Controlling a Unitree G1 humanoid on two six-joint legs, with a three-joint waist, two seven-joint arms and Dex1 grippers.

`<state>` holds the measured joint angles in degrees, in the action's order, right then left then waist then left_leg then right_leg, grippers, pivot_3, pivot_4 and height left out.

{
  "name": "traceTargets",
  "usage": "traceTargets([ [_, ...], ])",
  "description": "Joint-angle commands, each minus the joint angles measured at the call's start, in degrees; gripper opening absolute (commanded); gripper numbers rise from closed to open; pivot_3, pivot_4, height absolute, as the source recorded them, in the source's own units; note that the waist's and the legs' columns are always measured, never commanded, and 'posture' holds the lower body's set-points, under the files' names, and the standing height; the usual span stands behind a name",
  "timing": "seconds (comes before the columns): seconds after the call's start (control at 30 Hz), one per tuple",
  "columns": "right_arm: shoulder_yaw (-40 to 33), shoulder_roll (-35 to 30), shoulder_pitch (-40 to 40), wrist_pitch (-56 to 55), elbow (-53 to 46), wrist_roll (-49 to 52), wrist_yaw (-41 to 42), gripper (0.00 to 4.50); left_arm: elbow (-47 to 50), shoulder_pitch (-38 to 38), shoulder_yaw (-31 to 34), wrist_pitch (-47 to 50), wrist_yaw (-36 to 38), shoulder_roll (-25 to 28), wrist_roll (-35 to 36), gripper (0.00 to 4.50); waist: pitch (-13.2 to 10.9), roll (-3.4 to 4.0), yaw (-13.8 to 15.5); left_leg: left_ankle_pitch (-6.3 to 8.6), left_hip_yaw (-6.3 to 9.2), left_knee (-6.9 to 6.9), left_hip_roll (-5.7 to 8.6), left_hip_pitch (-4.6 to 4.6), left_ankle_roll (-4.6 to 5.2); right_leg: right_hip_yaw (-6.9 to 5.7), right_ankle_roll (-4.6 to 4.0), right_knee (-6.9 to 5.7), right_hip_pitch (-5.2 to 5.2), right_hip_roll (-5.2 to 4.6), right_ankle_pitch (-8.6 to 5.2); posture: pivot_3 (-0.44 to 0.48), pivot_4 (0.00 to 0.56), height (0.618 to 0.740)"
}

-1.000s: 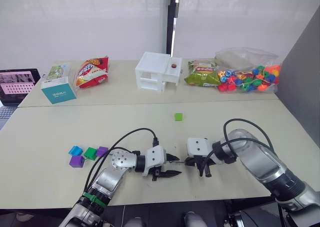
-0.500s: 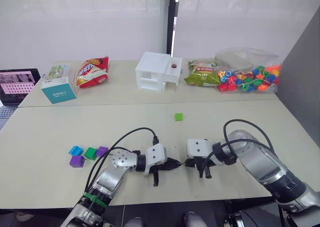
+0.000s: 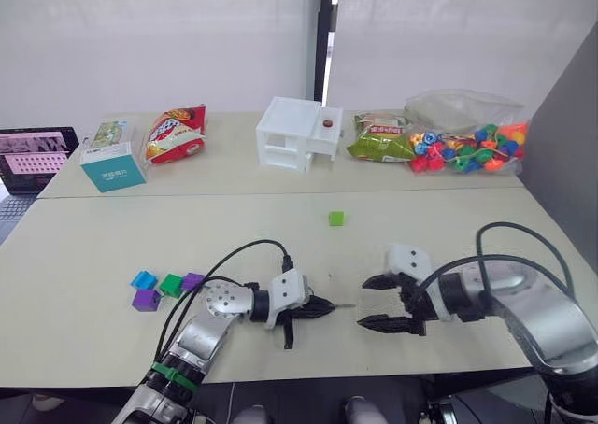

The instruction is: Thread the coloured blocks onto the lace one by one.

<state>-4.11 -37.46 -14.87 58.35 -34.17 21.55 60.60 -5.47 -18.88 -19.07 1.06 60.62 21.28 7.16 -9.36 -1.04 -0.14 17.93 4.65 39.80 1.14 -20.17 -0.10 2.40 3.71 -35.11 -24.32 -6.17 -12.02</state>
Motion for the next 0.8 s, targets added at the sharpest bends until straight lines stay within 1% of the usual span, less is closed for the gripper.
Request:
traceTargets([
  [0.03, -10.4, 7.9, 4.8, -2.2, -2.8, 3.8, -9.6, 4.48, 2.0, 1.1, 1.9, -1.2, 0.4, 1.2, 1.7, 0.0, 0.0, 0.04, 0.1, 0.0, -0.01, 0.0, 0.01, 0.0, 0.0, 0.02, 0.0, -0.02, -0.01, 0.0, 0.0, 0.0, 0.15, 0.74],
  [0.17, -13.1, 13.3, 12.2, -11.7, -2.5, 1.4, -16.6, 4.48, 2.5, 2.1, 2.7, -1.1, 0.8, 2.8, 2.5, 0.0, 0.0, 0.04, 0.2, 0.0, -0.01, 0.02, 0.06, -0.01, -0.01, 0.03, 0.03, -0.03, 0.0, -0.05, 0.01, 0.0, 0.15, 0.74],
  [0.23, -12.7, 15.9, 15.3, -17.1, -1.4, -0.5, -20.1, 4.48, 2.5, 2.3, 3.1, -1.1, 0.7, 3.2, 2.7, 0.0, 0.0, 0.06, 0.1, 0.0, -0.01, -0.02, 0.06, 0.0, -0.01, 0.02, 0.03, -0.03, -0.01, -0.05, 0.01, 0.0, 0.15, 0.74],
  [0.33, -9.9, 16.8, 18.3, -23.5, 0.2, -3.4, -22.6, 4.48, 2.6, 2.5, 3.6, -1.0, 0.3, 3.4, 3.0, 0.0, 0.0, 0.06, -0.2, -0.01, -0.04, -0.01, 0.06, 0.03, -0.02, 0.04, 0.03, -0.04, 0.0, -0.04, 0.01, 0.0, 0.15, 0.74],
  [0.47, -4.9, 20.7, 20.9, -29.7, 3.8, -6.7, -27.8, 4.48, 3.2, 3.3, 4.6, 0.1, -0.7, 3.6, 3.2, 0.0, 0.0, 0.07, -0.6, -0.01, -0.03, -0.04, 0.03, 0.09, -0.02, 0.03, 0.03, -0.08, 0.02, -0.03, 0.01, 0.0, 0.15, 0.74],
  [0.53, -2.4, 22.5, 20.2, -32.1, 6.0, -8.7, -30.6, 4.48, 3.9, 3.8, 5.2, 0.2, -1.2, 3.7, 3.1, 0.0, 0.0, 0.07, -0.9, -0.02, -0.02, -0.06, 0.03, 0.11, -0.02, 0.03, 0.03, -0.09, 0.02, -0.02, 0.01, 0.0, 0.15, 0.74],
  [0.63, 0.2, 24.1, 16.8, -34.0, 9.5, -11.1, -34.0, 4.48, 5.0, 4.6, 5.6, 0.6, -2.1, 3.8, 3.0, 0.0, 0.0, 0.09, -0.9, -0.02, -0.04, -0.05, 0.03, 0.11, -0.04, 0.05, 0.02, -0.08, 0.01, -0.03, 0.01, 0.0, 0.15, 0.74],
  [0.8, 2.6, 26.1, 7.2, -33.6, 18.7, -12.8, -38.4, 4.48, 7.9, 6.2, 5.3, 2.1, -4.2, 3.1, 2.8, 0.0, 0.0, 0.09, -0.9, -0.03, -0.02, -0.06, 0.04, 0.1, -0.05, 0.05, 0.02, -0.08, -0.01, -0.03, 0.01, 0.0, 0.15, 0.74],
])
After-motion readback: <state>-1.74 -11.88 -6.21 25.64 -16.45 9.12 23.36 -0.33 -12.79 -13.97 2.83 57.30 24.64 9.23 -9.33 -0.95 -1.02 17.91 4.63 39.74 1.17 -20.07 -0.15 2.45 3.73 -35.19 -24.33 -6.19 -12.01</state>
